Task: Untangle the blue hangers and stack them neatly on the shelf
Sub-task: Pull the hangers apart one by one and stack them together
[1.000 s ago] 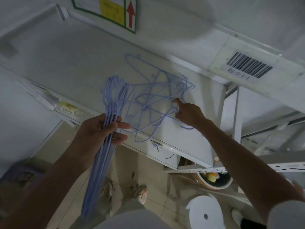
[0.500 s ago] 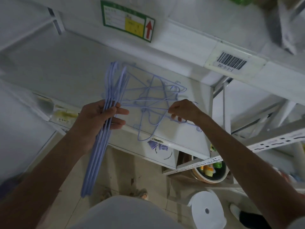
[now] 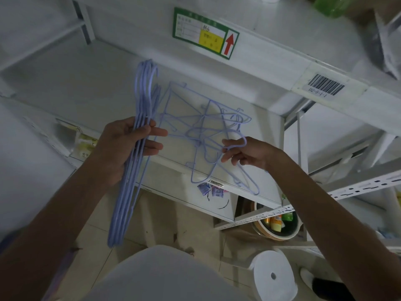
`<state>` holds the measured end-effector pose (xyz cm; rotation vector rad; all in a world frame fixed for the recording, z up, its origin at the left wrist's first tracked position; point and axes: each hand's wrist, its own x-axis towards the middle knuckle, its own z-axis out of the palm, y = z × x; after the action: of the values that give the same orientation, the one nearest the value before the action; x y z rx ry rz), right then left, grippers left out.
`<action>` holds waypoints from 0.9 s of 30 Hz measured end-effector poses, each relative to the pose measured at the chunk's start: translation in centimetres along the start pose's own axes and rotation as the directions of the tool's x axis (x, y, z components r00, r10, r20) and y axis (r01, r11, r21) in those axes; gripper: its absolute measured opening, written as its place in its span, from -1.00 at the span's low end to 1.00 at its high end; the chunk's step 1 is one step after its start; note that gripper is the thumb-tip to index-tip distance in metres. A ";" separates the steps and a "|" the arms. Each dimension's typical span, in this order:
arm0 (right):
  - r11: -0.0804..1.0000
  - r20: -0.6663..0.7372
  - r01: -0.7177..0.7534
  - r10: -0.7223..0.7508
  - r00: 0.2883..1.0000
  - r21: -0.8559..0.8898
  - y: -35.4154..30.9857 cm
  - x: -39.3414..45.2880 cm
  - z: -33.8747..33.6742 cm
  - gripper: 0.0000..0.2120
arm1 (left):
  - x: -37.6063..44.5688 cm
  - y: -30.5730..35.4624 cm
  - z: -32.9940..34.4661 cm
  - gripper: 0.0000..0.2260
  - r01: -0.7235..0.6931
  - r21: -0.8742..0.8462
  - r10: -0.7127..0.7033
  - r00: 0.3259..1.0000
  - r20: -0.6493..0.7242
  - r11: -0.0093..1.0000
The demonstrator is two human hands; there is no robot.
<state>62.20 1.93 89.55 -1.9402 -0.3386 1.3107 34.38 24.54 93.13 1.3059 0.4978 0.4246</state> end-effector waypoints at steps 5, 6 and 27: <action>0.979 0.025 0.065 -0.071 0.997 0.191 0.3 0.1 1.2 -0.75 | 0.4 0.1 -0.3 -0.83 -0.005 -0.040 0.005 1.000 0.005 0.999; 0.973 0.041 0.092 -0.103 0.994 0.211 0.4 0.1 1.4 -0.75 | 0.4 0.1 -0.4 -0.83 -0.008 -0.039 0.008 1.000 0.007 0.999; 0.733 -0.504 0.581 -0.374 0.778 0.353 -2.4 2.7 15.4 -0.86 | 5.8 -4.3 5.1 -0.86 0.004 0.054 0.007 0.980 -0.200 0.999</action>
<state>50.31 11.92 86.53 -1.4794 -0.2514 0.5458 42.15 22.74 89.21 1.3226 0.6811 0.5506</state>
